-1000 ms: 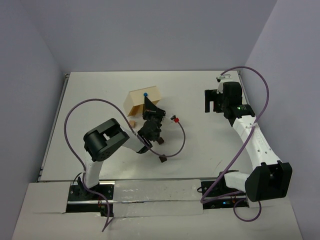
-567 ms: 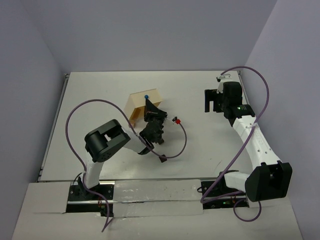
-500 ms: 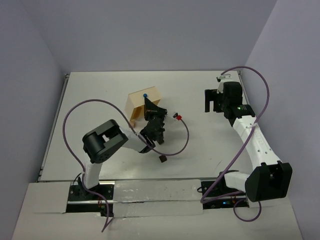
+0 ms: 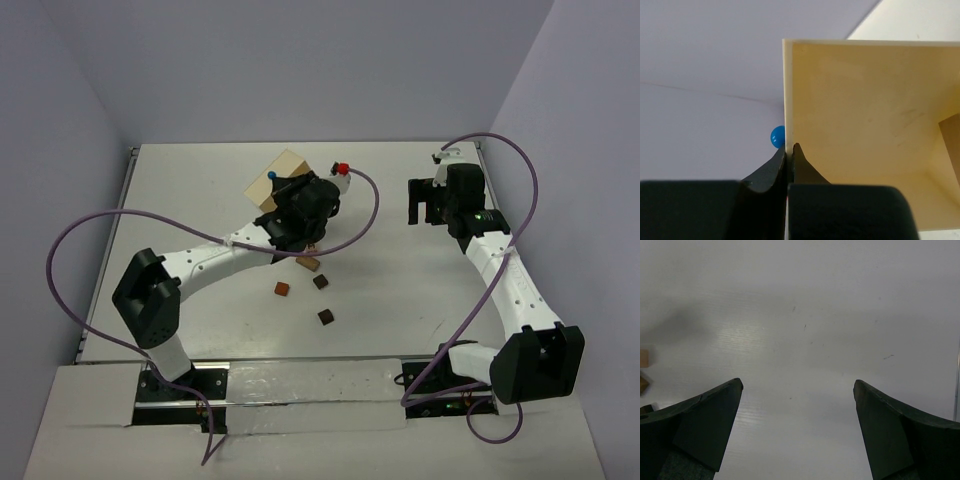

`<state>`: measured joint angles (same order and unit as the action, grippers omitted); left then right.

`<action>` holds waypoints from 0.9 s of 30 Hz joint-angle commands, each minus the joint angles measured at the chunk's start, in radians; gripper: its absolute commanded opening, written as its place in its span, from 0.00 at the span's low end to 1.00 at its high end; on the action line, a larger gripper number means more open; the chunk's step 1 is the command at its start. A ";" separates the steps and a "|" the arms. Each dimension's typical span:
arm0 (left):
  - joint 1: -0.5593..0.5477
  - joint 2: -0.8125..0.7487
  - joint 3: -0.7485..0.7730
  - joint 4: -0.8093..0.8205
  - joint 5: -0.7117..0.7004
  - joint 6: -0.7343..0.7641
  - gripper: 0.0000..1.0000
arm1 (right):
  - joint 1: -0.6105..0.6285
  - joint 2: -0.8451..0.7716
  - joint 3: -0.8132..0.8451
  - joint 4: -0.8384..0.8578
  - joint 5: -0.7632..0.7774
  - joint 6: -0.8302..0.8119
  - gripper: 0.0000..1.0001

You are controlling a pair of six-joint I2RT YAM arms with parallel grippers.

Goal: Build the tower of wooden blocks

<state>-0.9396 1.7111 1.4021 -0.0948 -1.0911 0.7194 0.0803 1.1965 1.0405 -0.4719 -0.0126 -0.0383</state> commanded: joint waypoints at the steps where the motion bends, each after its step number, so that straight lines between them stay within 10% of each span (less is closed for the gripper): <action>1: -0.005 -0.054 -0.154 0.149 -0.069 0.055 0.00 | -0.004 -0.027 0.006 0.032 -0.004 0.006 1.00; 9: -0.018 -0.082 -0.423 0.820 -0.126 0.527 0.00 | -0.005 -0.001 0.019 0.025 -0.005 0.009 1.00; 11: -0.023 -0.144 -0.312 0.647 -0.107 0.428 0.00 | -0.005 -0.009 0.036 0.006 0.001 0.001 1.00; 14: 0.076 -0.090 0.050 -0.216 0.125 -0.225 0.00 | -0.005 -0.018 0.055 -0.005 0.010 -0.014 1.00; 15: 0.095 -0.057 -0.022 -0.195 0.131 -0.215 0.00 | -0.005 -0.015 0.061 -0.004 0.011 -0.015 1.00; 18: 0.108 -0.054 -0.477 0.747 -0.022 0.371 0.00 | -0.005 0.014 0.073 -0.008 0.028 -0.012 1.00; 22: 0.072 0.127 -0.664 1.864 0.087 1.194 0.00 | -0.004 0.025 0.060 0.000 0.020 -0.001 1.00; 27: 0.055 0.158 -0.680 1.946 0.114 1.240 0.00 | -0.005 0.038 0.070 -0.005 0.008 0.010 1.00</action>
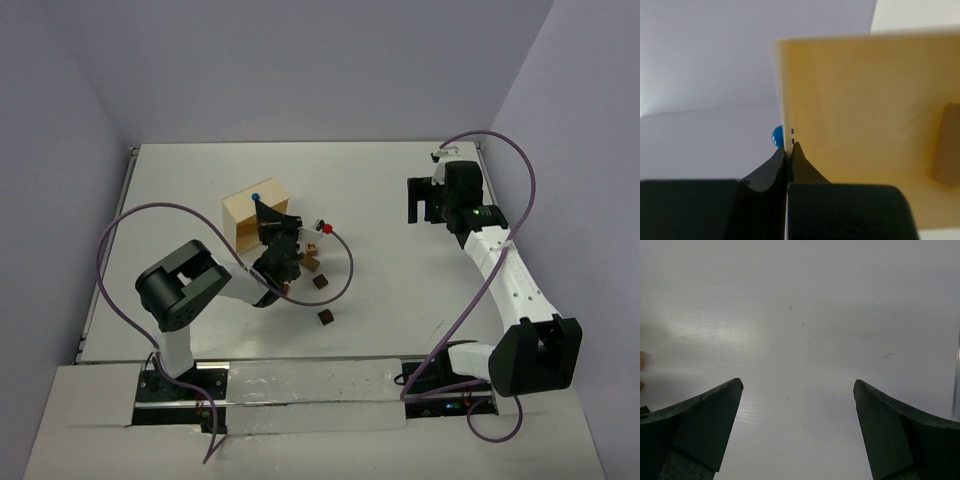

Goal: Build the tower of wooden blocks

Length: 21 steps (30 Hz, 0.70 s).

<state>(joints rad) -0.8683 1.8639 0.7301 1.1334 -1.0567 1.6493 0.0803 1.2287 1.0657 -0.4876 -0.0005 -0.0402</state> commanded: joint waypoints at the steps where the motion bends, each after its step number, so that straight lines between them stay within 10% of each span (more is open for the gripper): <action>1: -0.013 0.010 -0.004 0.728 0.088 0.322 0.00 | -0.005 0.003 0.044 0.011 -0.008 0.010 1.00; 21: -0.140 0.130 0.036 0.728 0.138 0.453 0.00 | -0.004 0.022 0.052 -0.002 -0.019 0.007 1.00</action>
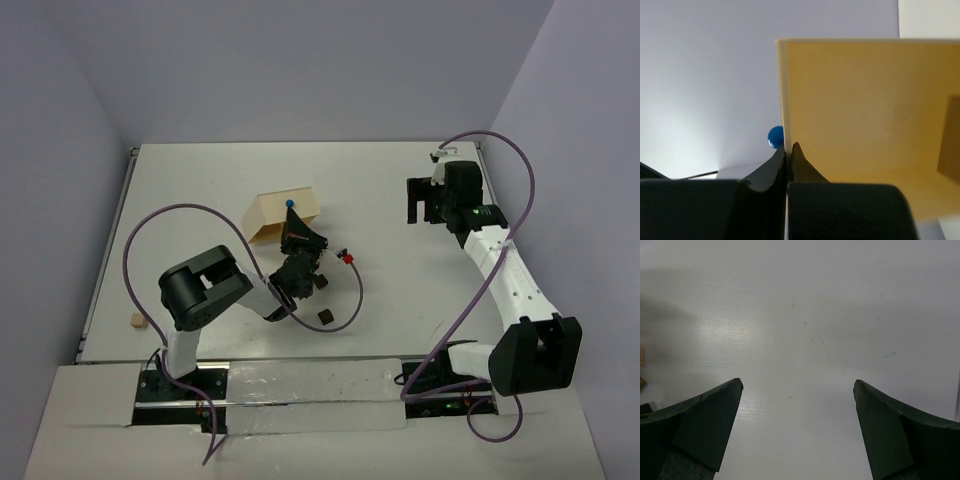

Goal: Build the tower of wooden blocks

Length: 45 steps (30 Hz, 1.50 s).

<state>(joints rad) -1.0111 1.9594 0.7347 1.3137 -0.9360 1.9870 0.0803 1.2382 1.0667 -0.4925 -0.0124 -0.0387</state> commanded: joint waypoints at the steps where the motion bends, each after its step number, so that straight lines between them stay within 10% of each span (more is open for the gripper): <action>1: 0.015 0.051 0.047 0.550 -0.025 0.128 0.00 | -0.005 0.011 0.045 0.007 -0.003 0.005 1.00; 17: 0.153 0.019 0.043 0.548 0.358 0.483 0.00 | 0.001 0.035 0.044 0.033 -0.030 0.009 1.00; 45: 0.184 0.132 0.062 0.511 0.233 0.617 0.00 | -0.002 -0.034 -0.007 0.061 -0.024 -0.010 1.00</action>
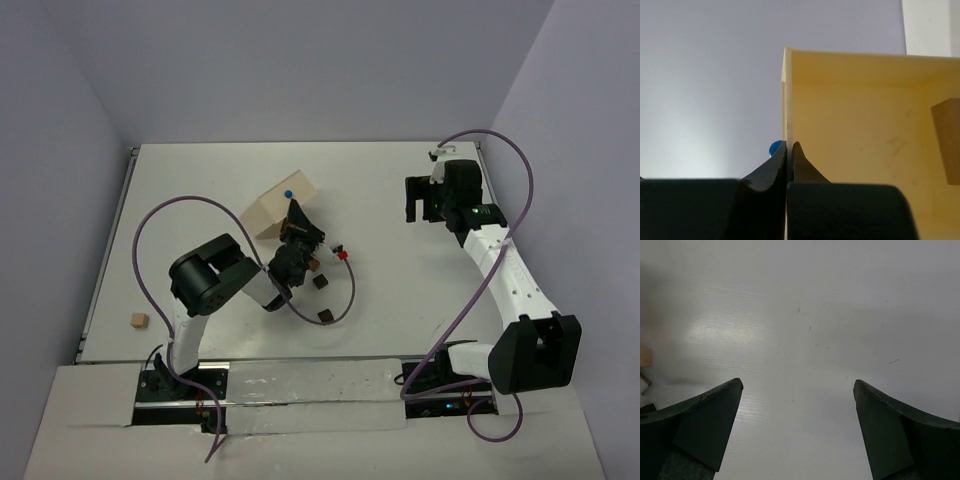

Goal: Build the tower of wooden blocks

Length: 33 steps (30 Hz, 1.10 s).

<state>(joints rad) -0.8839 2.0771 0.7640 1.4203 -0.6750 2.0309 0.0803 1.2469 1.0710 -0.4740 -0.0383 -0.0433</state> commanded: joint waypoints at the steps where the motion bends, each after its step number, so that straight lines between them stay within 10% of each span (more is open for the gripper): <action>1: 0.008 0.022 -0.011 0.430 -0.038 0.572 0.00 | -0.002 -0.039 -0.010 0.044 -0.003 -0.002 1.00; 3: -0.096 0.003 -0.108 0.421 -0.109 0.566 0.00 | -0.001 -0.033 0.001 0.037 -0.003 -0.001 1.00; 16: 0.078 -0.119 0.163 0.156 -0.094 0.578 0.00 | -0.004 -0.071 -0.035 0.062 -0.016 0.009 1.00; 24: -0.097 0.014 -0.001 0.284 -0.220 0.572 0.00 | -0.007 -0.086 -0.049 0.064 -0.009 -0.004 1.00; 33: 0.059 -0.163 0.005 0.115 -0.199 0.575 0.00 | -0.017 -0.098 -0.062 0.077 -0.036 0.000 1.00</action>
<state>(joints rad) -0.8892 2.0098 0.7261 1.3299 -0.8483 2.0214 0.0733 1.1865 1.0097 -0.4421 -0.0535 -0.0456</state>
